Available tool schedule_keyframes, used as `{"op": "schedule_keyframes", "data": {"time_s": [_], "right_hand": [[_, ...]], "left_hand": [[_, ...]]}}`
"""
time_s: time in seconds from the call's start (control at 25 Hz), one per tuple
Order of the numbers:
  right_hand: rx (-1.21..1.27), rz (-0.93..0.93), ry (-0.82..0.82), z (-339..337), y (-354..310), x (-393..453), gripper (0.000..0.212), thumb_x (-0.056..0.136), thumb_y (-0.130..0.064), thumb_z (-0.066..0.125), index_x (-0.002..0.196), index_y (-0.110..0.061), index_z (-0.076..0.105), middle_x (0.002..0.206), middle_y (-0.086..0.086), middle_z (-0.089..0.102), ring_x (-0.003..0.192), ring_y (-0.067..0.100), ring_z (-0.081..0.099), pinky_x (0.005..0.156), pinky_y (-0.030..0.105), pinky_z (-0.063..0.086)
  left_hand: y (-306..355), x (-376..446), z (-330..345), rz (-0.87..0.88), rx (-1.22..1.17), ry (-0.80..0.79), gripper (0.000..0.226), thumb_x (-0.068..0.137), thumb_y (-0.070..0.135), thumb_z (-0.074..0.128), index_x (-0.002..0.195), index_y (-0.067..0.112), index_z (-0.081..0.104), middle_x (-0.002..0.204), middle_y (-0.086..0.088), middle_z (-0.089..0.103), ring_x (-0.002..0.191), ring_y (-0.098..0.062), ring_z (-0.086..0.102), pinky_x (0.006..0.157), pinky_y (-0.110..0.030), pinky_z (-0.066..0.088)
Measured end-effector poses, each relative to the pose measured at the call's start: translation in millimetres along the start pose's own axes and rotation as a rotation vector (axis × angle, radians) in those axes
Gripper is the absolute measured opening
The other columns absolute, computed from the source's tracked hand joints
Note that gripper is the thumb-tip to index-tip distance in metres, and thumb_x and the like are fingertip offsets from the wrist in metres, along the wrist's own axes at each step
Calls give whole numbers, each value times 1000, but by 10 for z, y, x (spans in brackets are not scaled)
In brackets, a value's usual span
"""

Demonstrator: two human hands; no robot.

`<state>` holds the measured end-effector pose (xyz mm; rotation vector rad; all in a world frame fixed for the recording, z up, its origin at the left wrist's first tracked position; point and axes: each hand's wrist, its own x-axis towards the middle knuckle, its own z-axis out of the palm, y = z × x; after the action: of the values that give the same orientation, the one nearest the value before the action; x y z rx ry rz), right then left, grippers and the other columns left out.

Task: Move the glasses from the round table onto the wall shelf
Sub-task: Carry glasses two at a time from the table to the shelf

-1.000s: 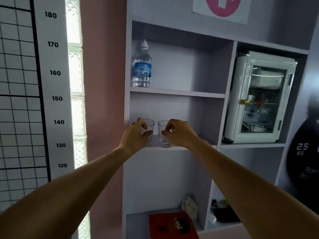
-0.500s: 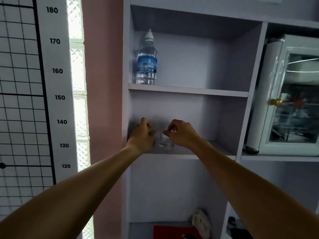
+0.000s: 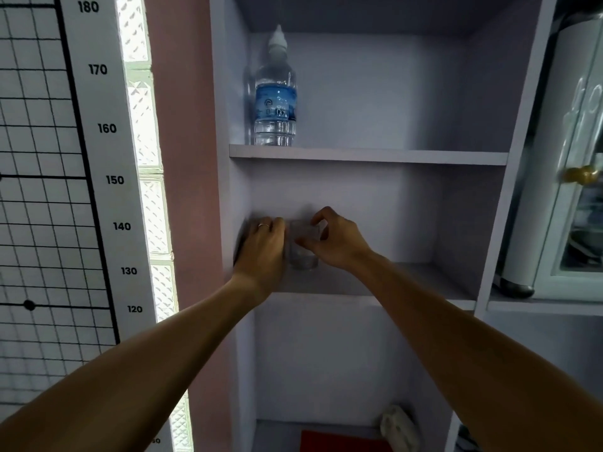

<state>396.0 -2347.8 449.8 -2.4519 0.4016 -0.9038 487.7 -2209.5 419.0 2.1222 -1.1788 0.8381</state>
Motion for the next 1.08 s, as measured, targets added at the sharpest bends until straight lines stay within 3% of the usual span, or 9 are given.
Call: {"op": "schedule_keyframes", "data": {"time_s": [0.08,0.2,0.32,0.48,0.6,0.72,0.8,0.92,1.08], "right_hand": [[38,-14,-24,36,-4,26,44,82,-42,73,115,-20,53,95,5,67,83,20,65,67,26,53],[78,-29,-37,79,-3,52,39,83,-31,72,116,-21,52,99,7,68,82,18,65,61,20,50],[101,-32,-39,107,10,70,42,83,-24,70,119,-21,50,102,9,68,85,21,66,64,23,53],[128,-81,-60,129,47,63,53,82,-20,71,125,-19,40,94,6,66,80,19,62,56,16,44],[172,-72,-36,146,83,16,48,81,-12,70,113,-18,35,86,9,65,73,22,64,52,22,49],[91,-167,-25,180,55,-44,24,79,-19,69,94,-15,50,79,5,65,70,21,62,59,33,54],[76,-279,-31,262,-11,-117,14,78,-20,71,76,-14,58,69,0,64,64,16,60,60,33,50],[206,-296,-50,446,-224,-273,29,78,-24,74,58,-23,52,57,-9,55,55,10,50,57,29,42],[271,-393,-171,756,-872,-538,19,79,-27,74,65,-23,62,57,-10,60,54,7,55,54,24,43]], "left_hand": [[-10,-4,7,-18,-21,-25,33,93,23,55,120,5,54,123,-15,59,113,-30,53,103,-38,43],[13,5,-28,-65,-38,-69,54,86,39,40,123,3,54,124,-16,59,115,-30,53,104,-38,43],[6,11,-12,-75,44,-81,46,92,26,47,131,2,49,130,-18,55,119,-31,52,105,-37,42],[14,-24,25,-89,109,-87,49,93,21,54,136,-1,44,135,-22,52,122,-34,52,106,-38,43],[28,-85,24,-145,127,-133,33,90,10,54,118,-6,54,120,-25,61,108,-38,59,90,-39,49],[36,-199,-87,-204,64,-187,16,84,3,54,95,-5,61,99,-24,69,93,-38,64,73,-35,47],[48,-334,-204,-218,-34,-161,15,83,5,56,93,-2,64,98,-21,72,91,-36,66,73,-32,49],[32,-645,-498,-190,-136,-80,6,84,10,57,82,7,63,85,-11,71,79,-31,65,62,-24,41],[-390,-1221,-1249,-347,-116,-55,18,89,21,61,105,23,69,88,7,69,79,-9,67,70,-19,50]]}}
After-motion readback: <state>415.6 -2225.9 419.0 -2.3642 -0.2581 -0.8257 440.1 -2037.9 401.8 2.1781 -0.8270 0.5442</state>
